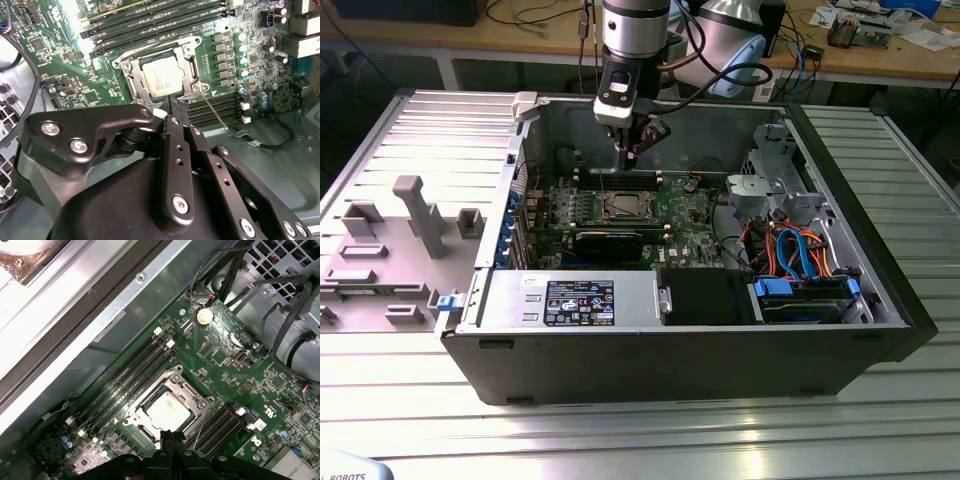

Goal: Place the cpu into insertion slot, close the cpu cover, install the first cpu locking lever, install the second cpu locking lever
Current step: 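Install the first cpu locking lever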

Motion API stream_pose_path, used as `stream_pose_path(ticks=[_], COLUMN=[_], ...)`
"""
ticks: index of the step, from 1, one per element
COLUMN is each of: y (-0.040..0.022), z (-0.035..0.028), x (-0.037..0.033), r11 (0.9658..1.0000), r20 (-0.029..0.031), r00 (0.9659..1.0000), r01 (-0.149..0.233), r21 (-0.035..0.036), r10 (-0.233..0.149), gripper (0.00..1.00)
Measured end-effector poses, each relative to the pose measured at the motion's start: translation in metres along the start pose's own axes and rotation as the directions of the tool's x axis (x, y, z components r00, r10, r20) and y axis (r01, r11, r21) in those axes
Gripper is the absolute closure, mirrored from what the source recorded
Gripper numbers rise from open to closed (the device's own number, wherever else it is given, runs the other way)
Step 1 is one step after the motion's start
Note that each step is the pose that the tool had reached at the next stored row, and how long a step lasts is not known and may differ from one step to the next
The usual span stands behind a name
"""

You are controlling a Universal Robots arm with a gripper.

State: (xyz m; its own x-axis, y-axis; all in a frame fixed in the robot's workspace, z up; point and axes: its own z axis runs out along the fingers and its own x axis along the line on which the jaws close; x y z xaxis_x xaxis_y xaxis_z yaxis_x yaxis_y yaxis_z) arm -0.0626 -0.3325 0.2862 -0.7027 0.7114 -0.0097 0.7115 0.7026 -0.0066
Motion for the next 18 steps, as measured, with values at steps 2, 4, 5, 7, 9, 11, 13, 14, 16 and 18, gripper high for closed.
stream_pose_path(ticks=[2,4,5,7,9,11,13,14,16,18], y=[0.0000,0.0000,0.0000,0.0000,0.0000,0.0000,0.0000,0.0000,0.0000,0.0000], z=[0.0000,0.0000,0.0000,0.0000,0.0000,0.0000,0.0000,0.0000,0.0000,0.0000], x=[0.0000,0.0000,0.0000,0.0000,0.0000,0.0000,0.0000,0.0000,0.0000,0.0000], r11=[1.0000,1.0000,1.0000,1.0000,1.0000,1.0000,0.9999,0.9998,0.9997,0.9993], r20=[0.0000,0.0000,0.0000,0.0000,0.0000,0.0001,0.0001,0.0002,0.0002,0.0002], r00=[1.0000,1.0000,1.0000,1.0000,1.0000,1.0000,0.9999,0.9998,0.9997,0.9993], r01=[0.002,0.004,0.005,0.007,0.009,0.010,0.013,0.018,0.025,0.038], r21=[0.0000,0.0000,-0.0001,-0.0001,-0.0001,-0.0001,-0.0002,-0.0002,-0.0003,-0.0004], r10=[-0.002,-0.004,-0.005,-0.007,-0.009,-0.010,-0.013,-0.018,-0.025,-0.038], gripper=[0.89,0.89,0.89,0.89,0.89,0.89,0.89,0.89,0.89,0.89])
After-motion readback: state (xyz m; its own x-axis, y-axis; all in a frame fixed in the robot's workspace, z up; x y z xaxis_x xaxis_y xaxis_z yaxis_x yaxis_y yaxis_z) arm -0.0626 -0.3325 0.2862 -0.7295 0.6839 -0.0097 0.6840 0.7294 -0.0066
